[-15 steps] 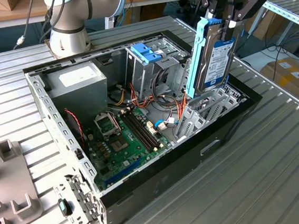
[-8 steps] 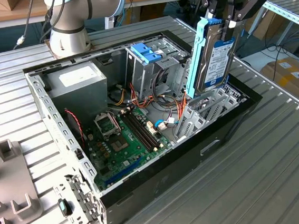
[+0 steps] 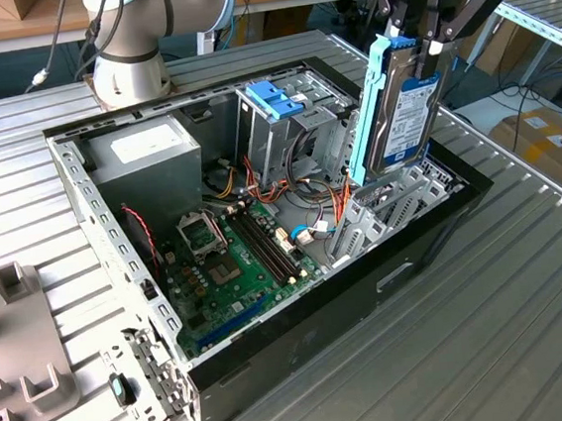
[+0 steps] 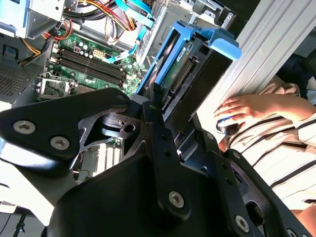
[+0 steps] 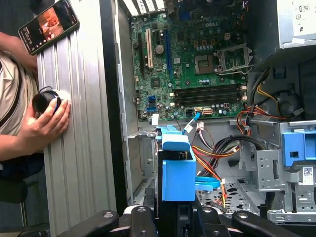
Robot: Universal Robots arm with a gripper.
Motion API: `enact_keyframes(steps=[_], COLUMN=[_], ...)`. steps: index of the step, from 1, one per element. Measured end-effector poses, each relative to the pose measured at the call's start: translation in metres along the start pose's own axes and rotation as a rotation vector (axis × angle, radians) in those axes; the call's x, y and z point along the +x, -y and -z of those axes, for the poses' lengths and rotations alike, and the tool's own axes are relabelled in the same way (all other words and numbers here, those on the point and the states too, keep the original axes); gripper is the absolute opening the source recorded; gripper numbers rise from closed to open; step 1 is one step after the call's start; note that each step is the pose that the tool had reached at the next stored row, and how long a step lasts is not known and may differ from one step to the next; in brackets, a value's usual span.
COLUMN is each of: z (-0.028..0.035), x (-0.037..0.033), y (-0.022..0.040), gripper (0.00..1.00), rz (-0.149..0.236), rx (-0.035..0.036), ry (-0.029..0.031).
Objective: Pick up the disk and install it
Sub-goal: 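Pick up the disk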
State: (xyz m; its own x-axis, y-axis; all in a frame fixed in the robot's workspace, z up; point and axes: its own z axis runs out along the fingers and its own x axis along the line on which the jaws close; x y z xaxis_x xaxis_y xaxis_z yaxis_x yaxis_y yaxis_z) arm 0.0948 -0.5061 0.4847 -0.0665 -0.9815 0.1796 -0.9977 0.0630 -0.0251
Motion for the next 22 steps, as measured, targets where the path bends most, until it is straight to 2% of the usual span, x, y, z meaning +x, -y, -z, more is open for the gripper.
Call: enact_keyframes(steps=[1,3,7,8,10,11,14,16,17,18,20,22], z=[0.0,-0.0005,-0.0004,-0.001,-0.0014,-0.0015,-0.0028,-0.0042,-0.0057,-0.0068,-0.008,-0.0095], x=[0.0,-0.0001,-0.0001,-0.0001,0.0,0.0004,0.0023,0.0056,0.009,0.0117,0.0139,0.0156], y=[0.0,0.0,0.0,0.0,0.0,0.0,0.0011,0.0021,0.0033,0.0045,0.0062,0.0085], gripper=[0.35,0.35,0.35,0.35,0.35,0.35,0.35,0.35,0.35,0.35,0.35,0.35], rz=[0.0,0.0,0.0,0.0,0.0,0.0,0.0,0.0,-0.001,-0.001,-0.001,-0.001], rx=[0.0,-0.0003,-0.0004,-0.0008,-0.0017,-0.0019,-0.0022,-0.0027,-0.0038,-0.0046,-0.0052,-0.0055], ry=[0.0,0.0051,0.0056,0.0109,0.0257,0.0296,0.0337,0.04,0.0572,0.0697,0.0782,0.0831])
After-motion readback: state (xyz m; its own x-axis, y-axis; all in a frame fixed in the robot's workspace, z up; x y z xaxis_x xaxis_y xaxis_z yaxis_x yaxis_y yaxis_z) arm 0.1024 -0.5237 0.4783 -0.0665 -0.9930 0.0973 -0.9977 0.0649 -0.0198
